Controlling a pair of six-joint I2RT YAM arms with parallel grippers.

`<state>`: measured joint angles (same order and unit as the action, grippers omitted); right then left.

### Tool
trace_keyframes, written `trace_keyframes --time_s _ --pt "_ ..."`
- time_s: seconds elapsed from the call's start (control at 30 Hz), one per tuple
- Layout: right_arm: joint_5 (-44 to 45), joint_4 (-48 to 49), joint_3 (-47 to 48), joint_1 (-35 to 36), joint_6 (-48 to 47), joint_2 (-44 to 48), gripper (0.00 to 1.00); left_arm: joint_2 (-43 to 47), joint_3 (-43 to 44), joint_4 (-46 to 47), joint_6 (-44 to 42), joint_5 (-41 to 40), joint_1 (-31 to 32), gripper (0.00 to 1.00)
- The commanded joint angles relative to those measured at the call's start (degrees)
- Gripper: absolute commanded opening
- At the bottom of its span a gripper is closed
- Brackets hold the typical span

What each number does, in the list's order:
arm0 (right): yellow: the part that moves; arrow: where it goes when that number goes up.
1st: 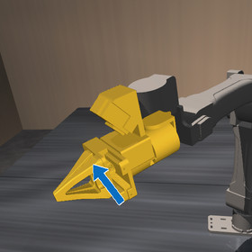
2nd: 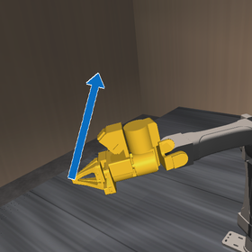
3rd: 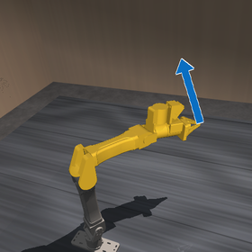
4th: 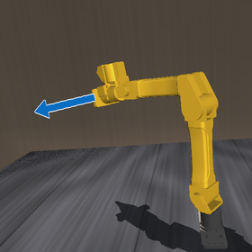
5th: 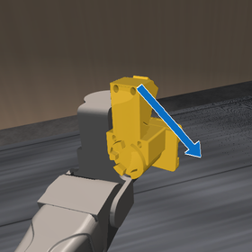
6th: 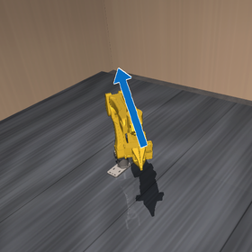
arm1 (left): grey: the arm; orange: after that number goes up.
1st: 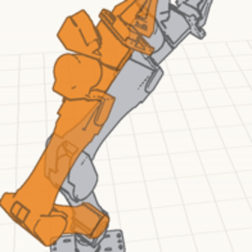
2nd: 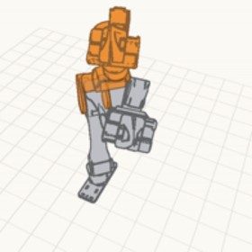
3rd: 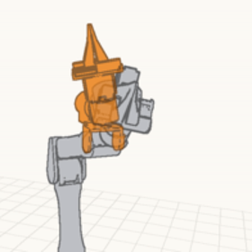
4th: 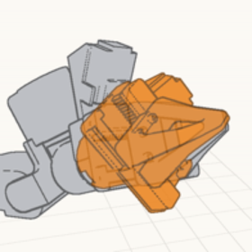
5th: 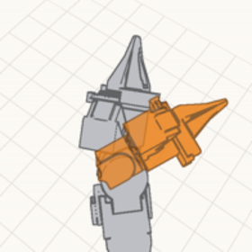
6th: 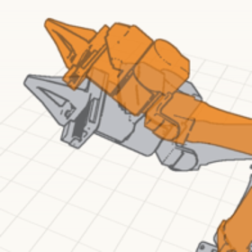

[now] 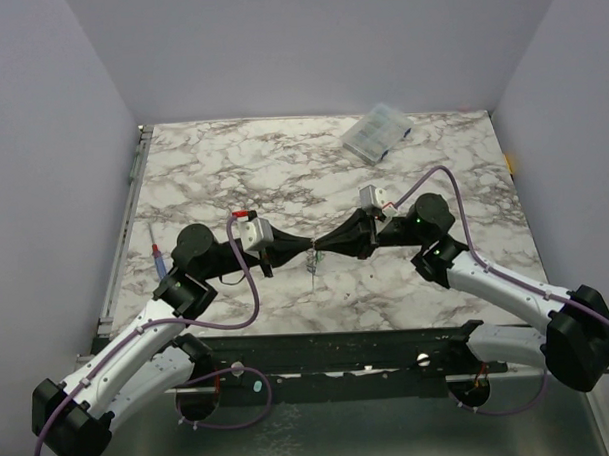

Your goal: Put the keys on the keyring

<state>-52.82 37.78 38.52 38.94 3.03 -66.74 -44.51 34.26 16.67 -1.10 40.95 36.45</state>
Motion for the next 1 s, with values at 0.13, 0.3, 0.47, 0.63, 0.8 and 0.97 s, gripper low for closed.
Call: trace_keyframes --time_s 0.13,0.3,0.47,0.63,0.8,0.97 --pt "0.5 -4.6 2.9 0.2 -0.2 1.7 0.01 1.5 -0.8 0.6 -2.0 -3.9 0.2 0.39" --pt "3.6 -15.6 6.1 0.3 -2.4 2.4 0.01 2.1 -0.1 -2.8 -4.6 -5.6 0.2 0.50" --pt "7.5 -29.6 11.5 0.3 -6.2 1.0 0.01 1.8 1.7 -7.7 -7.7 -6.0 0.2 0.39" --pt "11.3 -43.1 18.5 0.2 -10.4 -1.2 0.01 1.5 3.6 -12.0 -10.3 -6.7 0.1 0.39" --pt "14.4 -54.8 24.4 0.2 -13.8 -2.9 0.01 1.7 4.0 -12.9 -10.8 -7.3 0.2 0.40" --pt "17.1 -66.4 30.7 0.2 -15.3 -4.9 0.01 0.8 4.4 -13.0 -10.6 -7.8 0.2 0.40"
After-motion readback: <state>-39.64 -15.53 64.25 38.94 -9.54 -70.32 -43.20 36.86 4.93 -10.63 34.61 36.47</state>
